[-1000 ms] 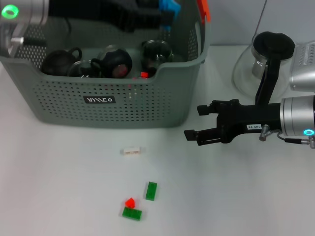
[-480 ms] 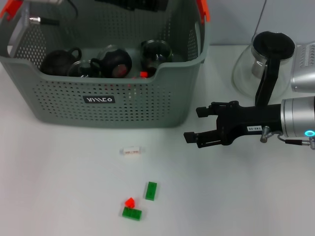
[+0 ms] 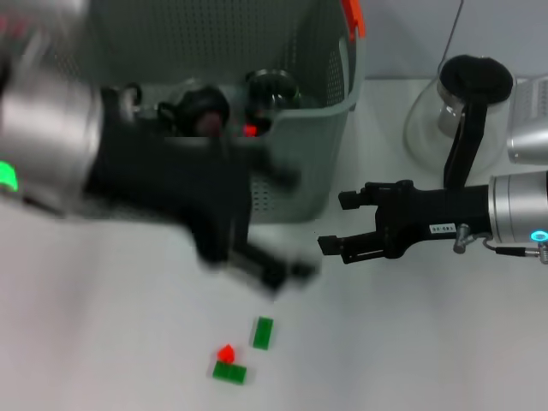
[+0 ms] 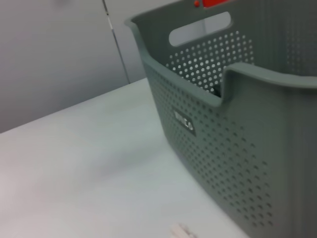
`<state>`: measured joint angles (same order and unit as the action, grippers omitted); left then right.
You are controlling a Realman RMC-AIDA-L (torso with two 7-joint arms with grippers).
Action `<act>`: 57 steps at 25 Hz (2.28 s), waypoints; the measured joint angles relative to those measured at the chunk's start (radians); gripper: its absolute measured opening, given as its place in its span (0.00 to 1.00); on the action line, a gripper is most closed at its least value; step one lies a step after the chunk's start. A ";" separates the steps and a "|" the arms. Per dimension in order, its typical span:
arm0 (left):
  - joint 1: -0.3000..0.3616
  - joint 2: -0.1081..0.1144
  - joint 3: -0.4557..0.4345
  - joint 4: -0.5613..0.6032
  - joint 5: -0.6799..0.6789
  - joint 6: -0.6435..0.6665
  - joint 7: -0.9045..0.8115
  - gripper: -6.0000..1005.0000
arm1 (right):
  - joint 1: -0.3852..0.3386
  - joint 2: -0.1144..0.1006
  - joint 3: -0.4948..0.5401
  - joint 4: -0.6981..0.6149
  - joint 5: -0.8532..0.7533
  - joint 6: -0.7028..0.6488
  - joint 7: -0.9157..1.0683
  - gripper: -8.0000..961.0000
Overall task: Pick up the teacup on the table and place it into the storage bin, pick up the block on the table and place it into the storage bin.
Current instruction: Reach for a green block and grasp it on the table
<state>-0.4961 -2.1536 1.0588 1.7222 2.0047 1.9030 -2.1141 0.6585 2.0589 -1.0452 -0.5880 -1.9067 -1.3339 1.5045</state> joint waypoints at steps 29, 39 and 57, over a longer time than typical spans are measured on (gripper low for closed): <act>0.200 0.010 -0.445 -0.837 0.019 -0.132 0.934 0.95 | 0.144 0.041 -0.162 -0.046 -0.219 -0.161 0.092 0.98; 0.225 0.009 -0.489 -0.871 0.037 -0.154 0.976 0.95 | 0.158 0.051 -0.391 -0.036 -0.102 -0.001 0.084 0.98; 0.176 0.017 -0.470 -0.908 0.137 -0.172 0.968 0.95 | 0.158 0.052 -0.600 -0.044 0.035 0.160 0.093 0.98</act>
<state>-0.3198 -2.1369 0.5893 0.8137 2.1417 1.7312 -1.1461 0.8166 2.1107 -1.6456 -0.6324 -1.8718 -1.1740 1.5977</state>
